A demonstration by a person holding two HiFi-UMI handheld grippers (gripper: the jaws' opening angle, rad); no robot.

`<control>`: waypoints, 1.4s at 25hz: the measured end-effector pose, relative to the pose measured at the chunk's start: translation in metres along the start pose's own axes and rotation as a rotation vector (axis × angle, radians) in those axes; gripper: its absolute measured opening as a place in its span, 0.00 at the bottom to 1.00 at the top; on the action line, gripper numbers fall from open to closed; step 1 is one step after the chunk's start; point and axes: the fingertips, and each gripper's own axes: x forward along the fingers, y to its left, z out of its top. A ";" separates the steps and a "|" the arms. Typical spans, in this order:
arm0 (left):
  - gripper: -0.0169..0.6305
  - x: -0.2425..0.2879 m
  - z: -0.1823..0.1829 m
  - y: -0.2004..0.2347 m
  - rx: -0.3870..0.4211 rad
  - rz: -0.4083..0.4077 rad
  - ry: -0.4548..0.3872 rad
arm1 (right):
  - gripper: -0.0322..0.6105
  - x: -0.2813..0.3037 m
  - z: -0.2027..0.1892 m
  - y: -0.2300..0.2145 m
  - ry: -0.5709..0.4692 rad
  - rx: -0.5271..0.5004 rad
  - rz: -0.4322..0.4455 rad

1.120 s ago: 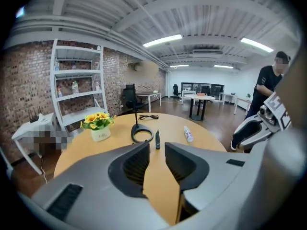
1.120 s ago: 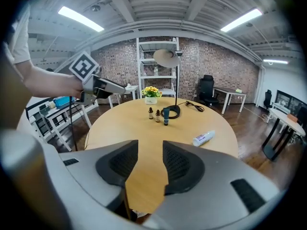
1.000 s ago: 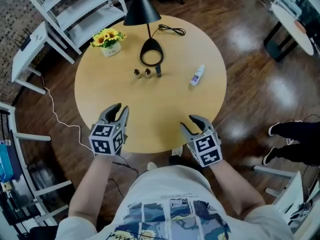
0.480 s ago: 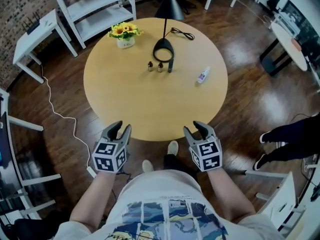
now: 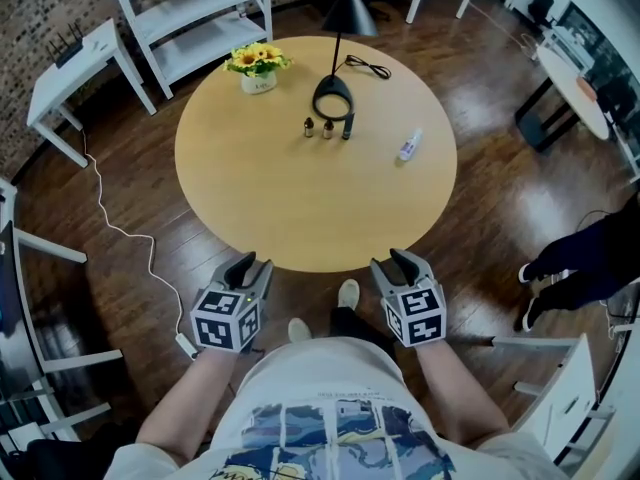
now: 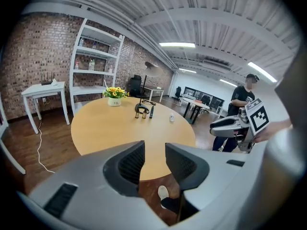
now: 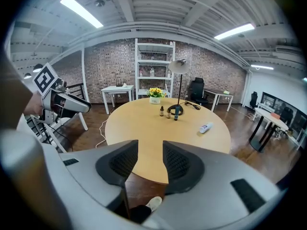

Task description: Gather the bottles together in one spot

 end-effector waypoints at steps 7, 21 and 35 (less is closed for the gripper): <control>0.21 0.003 0.003 0.005 -0.006 -0.014 -0.031 | 0.34 0.002 0.005 -0.003 -0.005 -0.005 -0.012; 0.21 0.050 0.032 0.019 -0.013 0.021 -0.006 | 0.42 0.085 0.017 -0.141 0.022 0.167 -0.062; 0.21 0.161 0.104 -0.008 0.003 0.066 0.084 | 0.46 0.263 0.029 -0.327 0.133 0.353 -0.098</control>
